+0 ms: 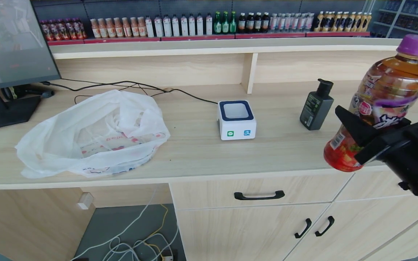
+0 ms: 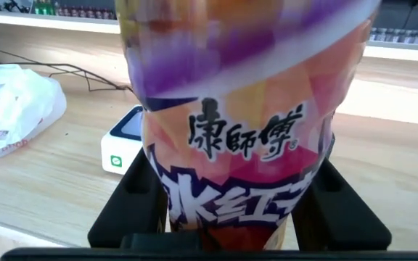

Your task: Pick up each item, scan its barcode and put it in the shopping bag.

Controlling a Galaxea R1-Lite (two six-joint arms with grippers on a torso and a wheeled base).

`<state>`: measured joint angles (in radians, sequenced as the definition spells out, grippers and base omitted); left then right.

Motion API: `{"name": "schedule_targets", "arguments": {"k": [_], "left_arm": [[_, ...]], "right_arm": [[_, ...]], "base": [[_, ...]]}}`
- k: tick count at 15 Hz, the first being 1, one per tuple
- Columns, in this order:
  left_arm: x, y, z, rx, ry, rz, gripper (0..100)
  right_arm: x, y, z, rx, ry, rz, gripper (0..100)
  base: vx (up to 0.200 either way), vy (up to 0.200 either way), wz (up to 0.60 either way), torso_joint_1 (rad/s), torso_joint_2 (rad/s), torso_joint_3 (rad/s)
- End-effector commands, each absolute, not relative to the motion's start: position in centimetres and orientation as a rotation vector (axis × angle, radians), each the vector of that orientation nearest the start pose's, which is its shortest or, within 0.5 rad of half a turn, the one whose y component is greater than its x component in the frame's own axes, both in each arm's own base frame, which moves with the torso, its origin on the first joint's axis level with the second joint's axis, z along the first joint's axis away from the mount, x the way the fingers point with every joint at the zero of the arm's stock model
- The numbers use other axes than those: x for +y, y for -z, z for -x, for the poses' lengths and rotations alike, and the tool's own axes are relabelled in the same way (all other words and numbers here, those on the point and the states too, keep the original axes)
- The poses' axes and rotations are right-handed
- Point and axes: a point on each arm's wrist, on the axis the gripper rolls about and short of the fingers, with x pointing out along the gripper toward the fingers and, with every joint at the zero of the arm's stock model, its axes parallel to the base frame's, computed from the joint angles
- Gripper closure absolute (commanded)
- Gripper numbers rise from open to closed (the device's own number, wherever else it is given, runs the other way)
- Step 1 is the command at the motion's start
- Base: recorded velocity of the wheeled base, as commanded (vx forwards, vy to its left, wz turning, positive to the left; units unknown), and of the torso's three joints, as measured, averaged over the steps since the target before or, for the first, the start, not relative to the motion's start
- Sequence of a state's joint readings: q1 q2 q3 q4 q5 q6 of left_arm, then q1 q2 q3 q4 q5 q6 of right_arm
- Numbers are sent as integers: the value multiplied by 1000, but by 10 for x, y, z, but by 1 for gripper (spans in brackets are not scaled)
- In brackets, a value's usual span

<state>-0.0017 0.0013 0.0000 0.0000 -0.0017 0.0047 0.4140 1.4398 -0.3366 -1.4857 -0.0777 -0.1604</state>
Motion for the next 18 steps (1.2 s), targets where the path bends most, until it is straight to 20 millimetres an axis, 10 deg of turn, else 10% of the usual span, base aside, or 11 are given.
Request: {"name": "schedule_targets", "arguments": {"k": [1,8,18], "left_arm": [[0,-76,23,2,3,-5,0],[0,-76,23,2,3,-5,0],[0,-76,23,2,3,-5,0]], "right_arm": [[74,-209,-172,-389,-307,56,100],[75,-190,-166,-281,-365,-81,100],[129,-198,-185,-212,-676,-337,100]], "base": [[0,0,0,0,0,0],[0,0,0,0,0,0],[0,0,0,0,0,0]]}}
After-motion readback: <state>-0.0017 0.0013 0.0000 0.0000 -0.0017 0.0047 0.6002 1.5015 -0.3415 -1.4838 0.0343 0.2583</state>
